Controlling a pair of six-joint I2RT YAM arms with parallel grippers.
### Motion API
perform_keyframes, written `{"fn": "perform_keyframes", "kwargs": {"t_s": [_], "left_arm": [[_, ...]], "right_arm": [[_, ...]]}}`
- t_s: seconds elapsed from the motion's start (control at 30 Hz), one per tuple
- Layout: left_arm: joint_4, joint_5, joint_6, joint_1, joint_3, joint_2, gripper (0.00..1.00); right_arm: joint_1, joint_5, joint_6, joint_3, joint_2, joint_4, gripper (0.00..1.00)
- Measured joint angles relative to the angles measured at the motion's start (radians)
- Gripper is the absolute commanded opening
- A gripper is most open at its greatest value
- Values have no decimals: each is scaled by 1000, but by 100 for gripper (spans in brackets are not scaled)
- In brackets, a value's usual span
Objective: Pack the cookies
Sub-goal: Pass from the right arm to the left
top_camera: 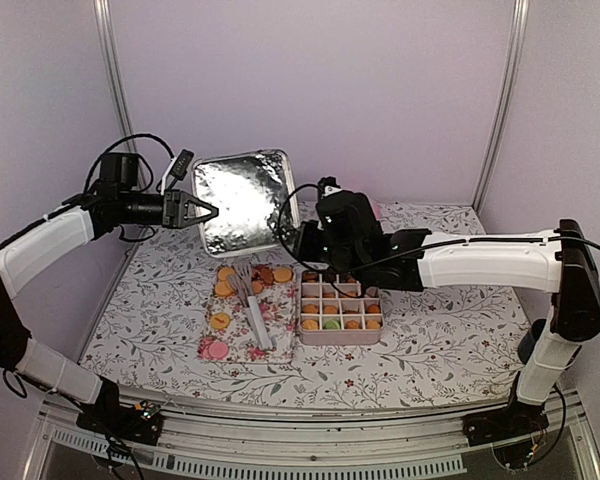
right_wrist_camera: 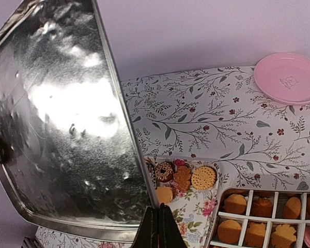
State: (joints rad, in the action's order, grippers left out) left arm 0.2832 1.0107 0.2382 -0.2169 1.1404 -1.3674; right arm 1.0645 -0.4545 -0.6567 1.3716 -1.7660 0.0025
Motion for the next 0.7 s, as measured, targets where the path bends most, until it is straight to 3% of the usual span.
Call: {"fn": "perform_keyframes", "kwargs": {"t_s": [0.33, 0.43, 0.7], "left_arm": [[44, -102, -103, 4, 2, 0, 0], [77, -145, -197, 3, 13, 6, 0], [203, -394, -671, -67, 27, 161, 0]], "right_arm": [[19, 8, 58, -2, 4, 73, 69], [16, 41, 70, -34, 45, 87, 78], [-86, 273, -64, -264, 340, 158, 82]]}}
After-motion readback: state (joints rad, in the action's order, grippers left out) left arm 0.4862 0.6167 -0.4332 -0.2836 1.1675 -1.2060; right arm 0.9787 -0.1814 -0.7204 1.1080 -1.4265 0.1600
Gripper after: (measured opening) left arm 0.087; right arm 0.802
